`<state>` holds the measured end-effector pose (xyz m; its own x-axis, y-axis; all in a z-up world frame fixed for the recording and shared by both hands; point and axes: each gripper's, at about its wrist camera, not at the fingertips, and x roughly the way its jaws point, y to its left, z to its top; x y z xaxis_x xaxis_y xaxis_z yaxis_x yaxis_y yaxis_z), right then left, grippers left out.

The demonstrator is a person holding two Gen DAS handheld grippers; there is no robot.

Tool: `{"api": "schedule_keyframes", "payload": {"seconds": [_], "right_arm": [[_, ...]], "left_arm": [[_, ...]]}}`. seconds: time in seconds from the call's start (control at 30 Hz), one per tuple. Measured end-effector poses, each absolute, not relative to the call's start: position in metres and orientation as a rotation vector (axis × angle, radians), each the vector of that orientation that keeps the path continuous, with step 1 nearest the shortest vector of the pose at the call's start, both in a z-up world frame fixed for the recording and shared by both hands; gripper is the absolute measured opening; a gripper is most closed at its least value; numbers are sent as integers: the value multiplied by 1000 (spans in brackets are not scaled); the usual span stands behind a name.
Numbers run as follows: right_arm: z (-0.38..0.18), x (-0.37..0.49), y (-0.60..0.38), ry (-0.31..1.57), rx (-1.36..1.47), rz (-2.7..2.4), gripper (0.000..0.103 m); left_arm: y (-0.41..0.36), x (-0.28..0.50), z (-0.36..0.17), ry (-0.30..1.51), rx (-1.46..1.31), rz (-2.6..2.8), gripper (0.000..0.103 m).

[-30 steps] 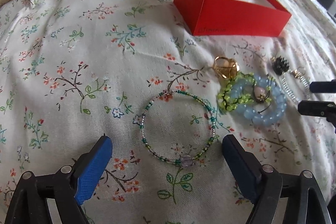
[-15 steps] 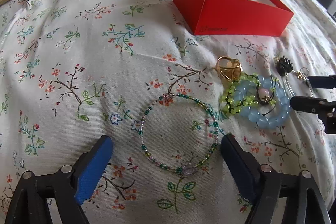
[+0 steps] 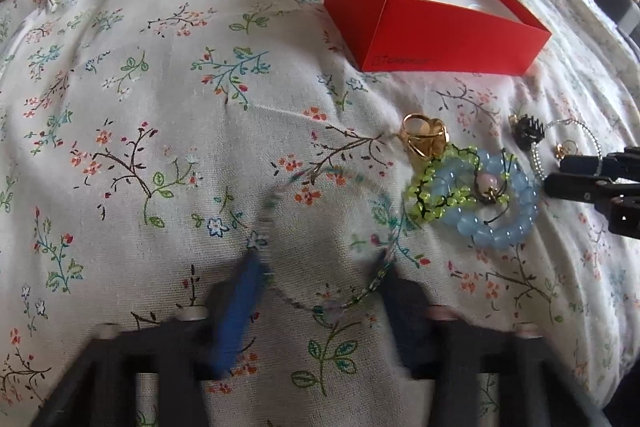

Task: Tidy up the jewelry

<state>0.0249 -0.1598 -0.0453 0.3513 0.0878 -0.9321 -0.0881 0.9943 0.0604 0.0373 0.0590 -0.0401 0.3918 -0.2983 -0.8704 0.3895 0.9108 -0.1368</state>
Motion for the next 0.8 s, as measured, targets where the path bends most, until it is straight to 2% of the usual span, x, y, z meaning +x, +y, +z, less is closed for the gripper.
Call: {"api": "schedule_keyframes", "payload": {"seconds": [0.03, 0.2, 0.23, 0.27, 0.3, 0.33, 0.37, 0.8], "right_arm": [[-45, 25, -161, 1209, 7, 112, 37], [-39, 23, -170, 1207, 60, 119, 38], [-37, 22, -171, 1212, 73, 128, 41], [-36, 20, -172, 1217, 83, 144, 48], [-35, 18, -172, 1217, 88, 148, 54], [-34, 16, -173, 1213, 90, 150, 65], [-34, 15, -173, 1209, 84, 149, 69], [-51, 26, -153, 1197, -75, 131, 73]], "left_arm": [[59, 37, -39, 1085, 88, -439, 34], [59, 35, -35, 1071, 99, -439, 35], [58, 33, -33, 1068, 105, -443, 40], [58, 32, -31, 1064, 109, -448, 51], [57, 31, -30, 1058, 111, -452, 57], [57, 30, -29, 1047, 114, -452, 67], [58, 30, -28, 1039, 115, -449, 74], [58, 41, -45, 1055, 121, -419, 76]]}}
